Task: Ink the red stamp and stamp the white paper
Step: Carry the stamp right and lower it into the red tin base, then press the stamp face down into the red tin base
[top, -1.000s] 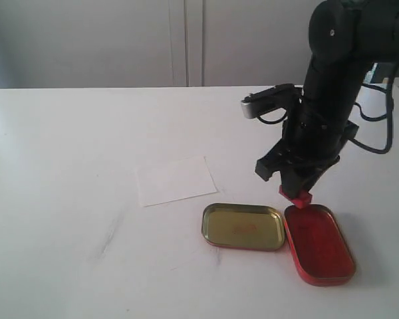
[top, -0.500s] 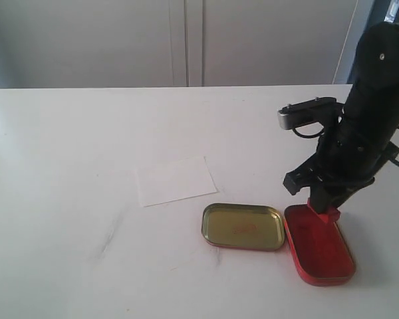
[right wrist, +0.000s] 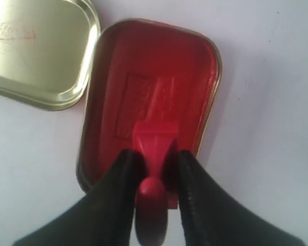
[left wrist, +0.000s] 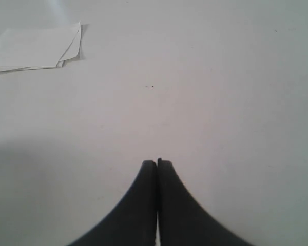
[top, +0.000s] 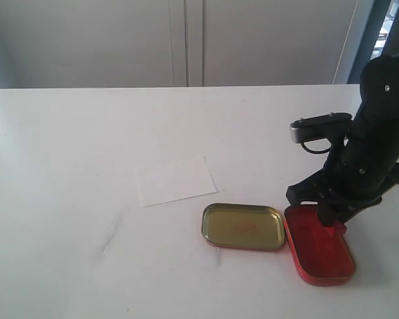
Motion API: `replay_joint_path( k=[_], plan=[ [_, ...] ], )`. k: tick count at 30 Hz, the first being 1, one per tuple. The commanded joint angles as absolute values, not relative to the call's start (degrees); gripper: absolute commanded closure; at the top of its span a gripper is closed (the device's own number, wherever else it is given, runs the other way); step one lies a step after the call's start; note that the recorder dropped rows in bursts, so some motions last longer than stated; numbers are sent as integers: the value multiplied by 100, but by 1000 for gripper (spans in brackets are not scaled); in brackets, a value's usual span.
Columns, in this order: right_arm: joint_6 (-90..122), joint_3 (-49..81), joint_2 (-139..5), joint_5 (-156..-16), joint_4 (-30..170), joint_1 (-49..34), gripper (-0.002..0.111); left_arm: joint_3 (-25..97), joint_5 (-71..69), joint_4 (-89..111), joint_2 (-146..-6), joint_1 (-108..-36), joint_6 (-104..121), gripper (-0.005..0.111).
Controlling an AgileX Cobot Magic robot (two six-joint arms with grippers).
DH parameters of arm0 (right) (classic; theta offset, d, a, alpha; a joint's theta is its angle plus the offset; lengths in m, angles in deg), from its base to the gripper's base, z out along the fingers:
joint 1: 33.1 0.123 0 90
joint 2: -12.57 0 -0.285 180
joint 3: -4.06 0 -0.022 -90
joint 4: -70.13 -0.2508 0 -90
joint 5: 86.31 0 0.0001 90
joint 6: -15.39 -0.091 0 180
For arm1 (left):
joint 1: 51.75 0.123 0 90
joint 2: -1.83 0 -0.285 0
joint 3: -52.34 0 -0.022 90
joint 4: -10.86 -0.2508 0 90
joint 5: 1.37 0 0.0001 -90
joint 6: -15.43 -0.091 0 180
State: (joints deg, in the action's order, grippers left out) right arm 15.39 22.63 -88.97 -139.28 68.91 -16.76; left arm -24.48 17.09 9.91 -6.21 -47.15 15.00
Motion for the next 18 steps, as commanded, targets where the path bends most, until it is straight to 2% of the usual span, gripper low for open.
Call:
replay_joint_path(
  k=[1, 18],
  plan=[
    [1205, 2472, -8848, -13522, 6963, -1715, 108, -2488, 1765, 1013, -596, -4711, 1498, 107],
    [383, 2542, -8957, -13130, 6963, -1715, 108, -2488, 1765, 1013, -596, -4711, 1498, 107]
  ],
)
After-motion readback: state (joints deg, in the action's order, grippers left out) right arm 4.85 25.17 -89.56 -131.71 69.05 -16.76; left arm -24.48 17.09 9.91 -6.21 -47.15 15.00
